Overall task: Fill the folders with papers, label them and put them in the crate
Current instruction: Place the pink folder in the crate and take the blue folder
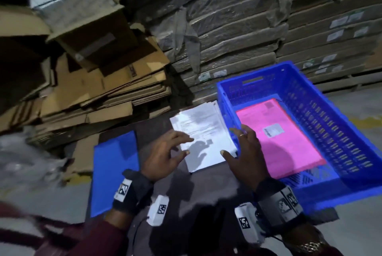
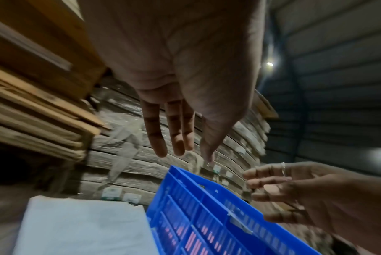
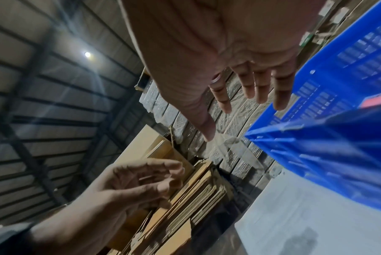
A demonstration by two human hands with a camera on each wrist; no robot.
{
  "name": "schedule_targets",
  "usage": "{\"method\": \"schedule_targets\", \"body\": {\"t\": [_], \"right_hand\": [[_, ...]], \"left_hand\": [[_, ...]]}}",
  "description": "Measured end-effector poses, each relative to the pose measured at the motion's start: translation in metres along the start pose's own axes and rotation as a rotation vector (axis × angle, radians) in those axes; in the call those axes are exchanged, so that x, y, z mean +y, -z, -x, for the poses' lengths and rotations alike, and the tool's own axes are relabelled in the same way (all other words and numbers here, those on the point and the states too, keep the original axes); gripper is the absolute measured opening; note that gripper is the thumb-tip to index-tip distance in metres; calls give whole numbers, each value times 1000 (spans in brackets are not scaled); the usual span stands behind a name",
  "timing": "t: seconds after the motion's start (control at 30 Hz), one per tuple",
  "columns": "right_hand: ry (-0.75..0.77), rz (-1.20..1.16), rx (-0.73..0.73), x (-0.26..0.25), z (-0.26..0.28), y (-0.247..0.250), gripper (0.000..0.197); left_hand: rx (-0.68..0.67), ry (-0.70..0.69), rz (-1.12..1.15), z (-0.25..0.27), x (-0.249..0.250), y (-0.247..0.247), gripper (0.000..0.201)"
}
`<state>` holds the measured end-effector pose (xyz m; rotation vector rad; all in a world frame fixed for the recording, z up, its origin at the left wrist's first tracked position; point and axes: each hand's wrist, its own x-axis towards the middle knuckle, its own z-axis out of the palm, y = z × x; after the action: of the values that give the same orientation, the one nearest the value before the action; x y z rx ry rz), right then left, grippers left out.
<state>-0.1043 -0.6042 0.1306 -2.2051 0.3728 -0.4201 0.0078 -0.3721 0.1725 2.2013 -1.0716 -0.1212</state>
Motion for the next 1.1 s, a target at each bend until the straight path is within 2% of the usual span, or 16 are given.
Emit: {"method": "schedule_targets", "body": {"t": [0.23,0.33,0.43,0.5,0.57,0.63,0.73,0.83,0.93,1.0,1.1], "right_hand": [[4,-32,-131,-51,41,-110,57],[-104,-76,-239,-68,59,-168,51],[-208,-104,-372,-80,73,-227,55],[-276,-109,-452,-89,77,-257,55],[-318,-99,-515,-99,76,-282,55],[-328,-37,-561,-102,70,-305,57],[-318,82,-669,-101,65,-333,58],[-181,275,-786,-106,67,-349,52],[-103,376,-853,-100,78,-365,74],[-77,387,-842,-91,86,-373,75],[-151,273,-755,-90,92,-370,58]], "left_hand": [[263,277,222,153,-80,29,30],[368,396,212,212,-127,37,33],[406,612,152,258,-171,45,40],[347,781,96,277,-196,52,48],[198,915,12,290,-216,56,64],[89,991,-35,297,-232,57,80],[-24,1069,-137,302,-248,47,89],[-146,1096,-176,305,-257,35,97],[-249,1051,-163,308,-256,23,98],[-269,1013,-167,309,-254,18,98],[-316,961,-156,308,-251,14,95]]}}
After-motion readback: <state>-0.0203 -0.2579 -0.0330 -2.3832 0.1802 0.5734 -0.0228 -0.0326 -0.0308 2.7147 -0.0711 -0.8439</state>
